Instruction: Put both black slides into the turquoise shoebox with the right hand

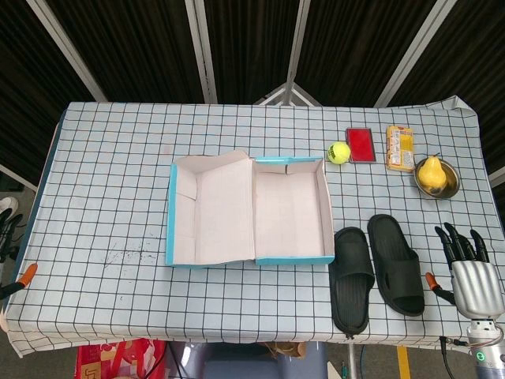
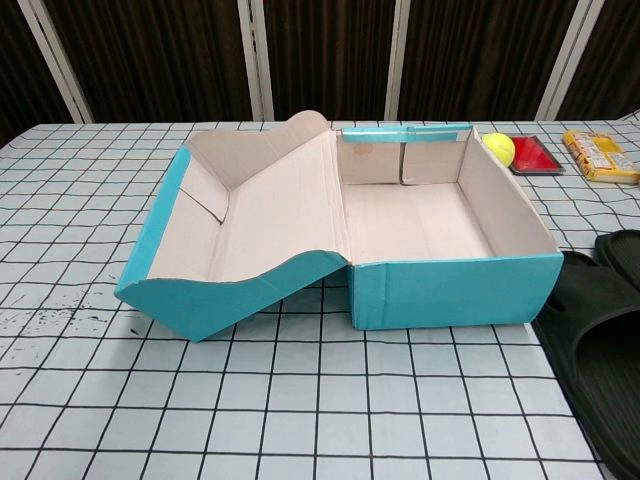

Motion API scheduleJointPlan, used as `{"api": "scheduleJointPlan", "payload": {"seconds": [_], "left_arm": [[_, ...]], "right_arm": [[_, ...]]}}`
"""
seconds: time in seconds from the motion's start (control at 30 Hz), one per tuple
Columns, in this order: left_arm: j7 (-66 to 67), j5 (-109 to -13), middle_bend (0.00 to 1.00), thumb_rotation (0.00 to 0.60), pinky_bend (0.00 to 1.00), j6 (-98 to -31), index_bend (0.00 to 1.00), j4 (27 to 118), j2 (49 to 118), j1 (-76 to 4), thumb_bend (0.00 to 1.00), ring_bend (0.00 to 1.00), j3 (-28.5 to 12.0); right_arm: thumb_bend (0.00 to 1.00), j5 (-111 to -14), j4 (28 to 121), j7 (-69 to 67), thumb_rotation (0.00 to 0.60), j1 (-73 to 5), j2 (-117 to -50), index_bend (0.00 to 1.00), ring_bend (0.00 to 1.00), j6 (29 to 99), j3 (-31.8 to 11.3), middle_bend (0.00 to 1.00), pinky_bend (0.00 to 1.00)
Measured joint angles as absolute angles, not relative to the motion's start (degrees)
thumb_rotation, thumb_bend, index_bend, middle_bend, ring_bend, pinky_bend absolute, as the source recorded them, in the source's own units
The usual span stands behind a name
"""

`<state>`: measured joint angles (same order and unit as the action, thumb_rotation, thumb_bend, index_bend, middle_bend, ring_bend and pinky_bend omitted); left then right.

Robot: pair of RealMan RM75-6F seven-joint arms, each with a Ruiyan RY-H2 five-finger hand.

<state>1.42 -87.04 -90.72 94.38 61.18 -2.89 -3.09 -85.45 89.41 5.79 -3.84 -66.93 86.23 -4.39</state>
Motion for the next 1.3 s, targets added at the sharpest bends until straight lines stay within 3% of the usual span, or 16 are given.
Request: {"api": "scheduleJointPlan", "payload": {"seconds": [0.8, 1.07, 1.3], "left_arm": [[0.96, -85.76, 0.00, 0.600, 0.00, -88.59, 0.02, 95.33, 60.39, -3.13, 0.35, 0.00, -3.03], [0.72, -84.65, 0.00, 0.600, 0.00, -88.18, 0.02, 95.42, 60.13, -3.12, 0.35, 0.00, -3.44], [-0.58, -85.20, 0.00, 0.600, 0.00, -88.35, 0.00, 94.50, 60.35, -3.42, 0.35, 0.00, -3.69]], "right_arm": [[0.29, -84.34, 94.45, 3.98, 0.600, -3.82, -64.85, 0.10, 0.17, 83.41, -3.29, 0.08, 0.06], [0.29, -83.72, 101.77, 3.12, 0.600, -6.65, -59.35, 0.05, 0.12, 76.26, -2.77, 0.07, 0.06], [0.29, -76.95, 111.03, 12.98, 0.600, -10.94, -54.63, 0.02, 0.11, 68.47, -3.52, 0.06, 0.06]]}}
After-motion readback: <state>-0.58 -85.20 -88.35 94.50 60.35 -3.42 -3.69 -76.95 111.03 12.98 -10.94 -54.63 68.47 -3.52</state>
